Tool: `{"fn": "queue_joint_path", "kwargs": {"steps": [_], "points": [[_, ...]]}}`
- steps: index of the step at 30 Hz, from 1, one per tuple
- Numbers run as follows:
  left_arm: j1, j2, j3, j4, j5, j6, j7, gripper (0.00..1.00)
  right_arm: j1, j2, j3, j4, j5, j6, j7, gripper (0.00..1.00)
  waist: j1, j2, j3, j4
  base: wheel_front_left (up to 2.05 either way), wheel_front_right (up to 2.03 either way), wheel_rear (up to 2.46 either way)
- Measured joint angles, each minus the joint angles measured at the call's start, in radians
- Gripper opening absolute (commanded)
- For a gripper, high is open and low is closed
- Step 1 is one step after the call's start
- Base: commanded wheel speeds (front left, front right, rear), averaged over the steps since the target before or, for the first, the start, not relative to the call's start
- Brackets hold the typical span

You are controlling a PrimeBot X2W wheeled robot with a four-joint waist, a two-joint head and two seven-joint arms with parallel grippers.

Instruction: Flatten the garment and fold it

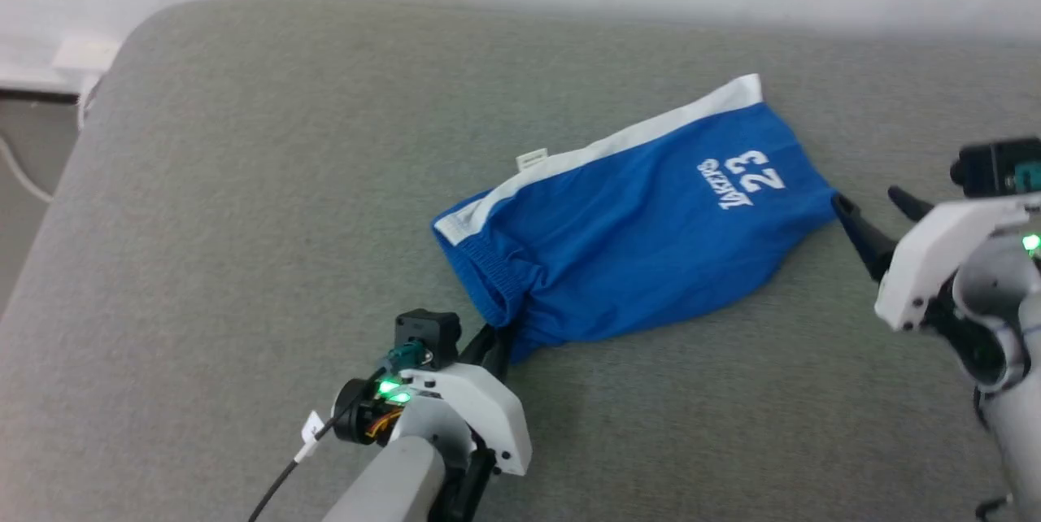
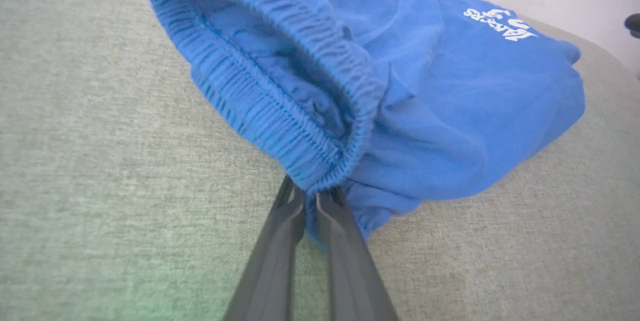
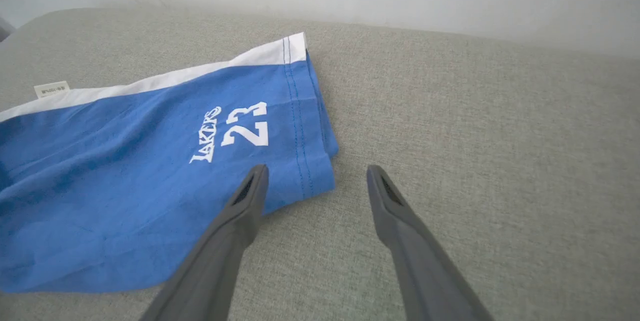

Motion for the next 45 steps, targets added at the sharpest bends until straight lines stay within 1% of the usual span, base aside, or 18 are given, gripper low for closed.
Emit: {"fn": "queue_joint_path", "kwargs": {"steps": [3,7,10,20,21,22,23,29,34,36,42,45], "points": [[0.000,-0.004,-0.022,-0.022,0.007,-0.001,-0.011,0.00,-0.066,0.002,-0.011,0.064,-0.031,0.000,0.057,1.00,0.0001,0.0000,0.010,0.032,0.00,0.00,0.00],[-0.001,-0.008,-0.049,-0.056,0.008,-0.001,-0.015,0.00,-0.132,0.001,-0.029,0.183,-0.098,0.000,0.129,1.00,0.0001,0.0000,0.024,0.068,0.00,0.00,0.00],[-0.004,-0.010,-0.067,-0.075,0.008,-0.001,-0.015,0.00,-0.160,0.007,-0.011,0.236,-0.116,0.000,0.160,1.00,0.0001,0.0000,0.038,0.086,0.00,0.00,0.00],[-0.022,-0.011,-0.093,-0.090,0.008,0.000,-0.012,0.00,-0.230,-0.008,0.097,0.321,-0.123,0.000,0.135,1.00,-0.0001,0.0000,0.077,0.103,0.00,0.00,0.00],[-0.022,-0.011,-0.094,-0.090,0.008,0.001,-0.011,0.00,-0.236,-0.010,0.109,0.329,-0.120,0.000,0.135,0.89,-0.0001,0.0000,0.077,0.103,0.00,0.00,0.00],[-0.022,-0.010,-0.094,-0.090,0.008,0.001,-0.009,0.00,-0.241,-0.012,0.119,0.333,-0.116,0.000,0.134,0.22,-0.0001,0.0000,0.077,0.103,0.00,0.00,0.00],[-0.022,-0.009,-0.094,-0.090,0.008,0.001,-0.008,0.00,-0.243,-0.014,0.128,0.339,-0.110,0.000,0.128,0.00,-0.0001,0.0000,0.076,0.102,0.00,0.00,0.00],[-0.022,0.004,-0.089,-0.082,0.006,0.010,-0.005,0.00,-0.239,-0.007,0.149,0.367,-0.055,0.002,0.060,0.00,0.0001,0.0000,0.051,0.091,0.00,0.00,0.00],[-0.019,0.038,-0.073,-0.087,-0.002,0.012,-0.006,0.00,-0.200,-0.010,0.149,0.362,0.024,0.001,0.021,0.00,0.0000,0.0000,0.012,0.075,0.00,0.00,0.00],[-0.013,0.054,-0.066,-0.097,-0.003,0.018,-0.006,0.00,-0.177,-0.017,0.152,0.343,0.048,0.001,0.010,0.00,-0.0001,0.0000,-0.006,0.066,0.00,0.00,0.00],[0.036,0.101,-0.061,-0.142,-0.012,0.019,0.016,0.00,-0.078,-0.040,0.135,0.252,0.102,0.001,-0.015,0.00,-0.0001,0.0000,-0.057,0.032,0.00,0.00,0.00],[0.062,0.122,-0.066,-0.166,-0.022,0.019,0.041,0.00,-0.003,-0.039,0.105,0.190,0.118,0.002,-0.023,0.00,-0.0002,0.0000,-0.077,0.011,0.00,0.00,0.00]]}}
